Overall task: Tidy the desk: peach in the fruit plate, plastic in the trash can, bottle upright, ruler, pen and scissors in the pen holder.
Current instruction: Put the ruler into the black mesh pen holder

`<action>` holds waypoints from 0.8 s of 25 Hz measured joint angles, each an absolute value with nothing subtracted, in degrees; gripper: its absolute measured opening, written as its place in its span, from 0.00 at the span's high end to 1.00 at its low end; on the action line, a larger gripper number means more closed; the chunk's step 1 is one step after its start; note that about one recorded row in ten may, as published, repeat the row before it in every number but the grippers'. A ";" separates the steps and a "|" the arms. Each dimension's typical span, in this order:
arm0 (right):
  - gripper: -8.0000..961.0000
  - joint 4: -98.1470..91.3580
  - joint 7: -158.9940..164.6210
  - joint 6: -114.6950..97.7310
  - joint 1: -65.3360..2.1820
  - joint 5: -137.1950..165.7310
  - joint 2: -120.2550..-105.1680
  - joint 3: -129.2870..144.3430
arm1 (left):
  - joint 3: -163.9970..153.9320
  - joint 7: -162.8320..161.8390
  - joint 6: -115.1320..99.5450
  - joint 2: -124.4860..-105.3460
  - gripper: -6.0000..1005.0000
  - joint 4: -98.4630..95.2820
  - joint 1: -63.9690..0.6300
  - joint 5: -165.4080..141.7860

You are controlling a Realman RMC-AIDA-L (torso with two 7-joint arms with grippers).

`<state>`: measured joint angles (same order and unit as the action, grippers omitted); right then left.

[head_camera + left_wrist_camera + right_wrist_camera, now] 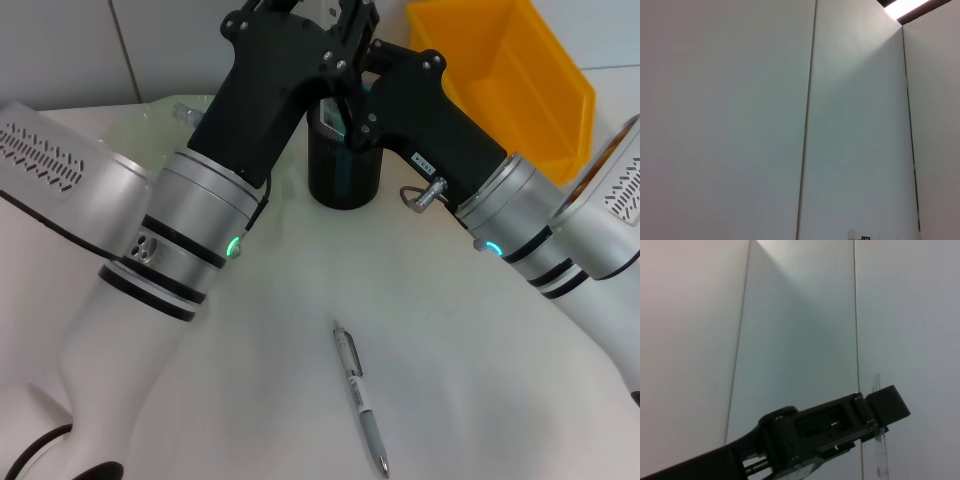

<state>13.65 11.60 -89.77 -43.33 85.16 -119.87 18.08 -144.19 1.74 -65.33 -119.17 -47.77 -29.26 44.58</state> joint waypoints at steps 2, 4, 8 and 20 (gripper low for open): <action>0.99 13.61 11.60 -89.77 -43.33 85.18 -119.87 18.29 | -144.29 1.70 -65.22 -119.21 0.45 -47.73 -29.32 44.39; 0.99 13.57 11.60 -89.78 -43.33 85.21 -119.87 18.43 | -144.32 1.69 -65.27 -119.22 0.45 -47.72 -29.34 44.34; 0.99 13.53 11.60 -89.80 -43.28 85.21 -119.87 18.50 | -144.35 1.68 -65.36 -119.22 0.45 -47.70 -29.35 44.33; 0.98 10.72 13.67 -90.98 -41.02 84.79 -119.68 16.52 | -143.48 -4.94 -66.39 -118.68 0.21 -49.09 -26.01 37.51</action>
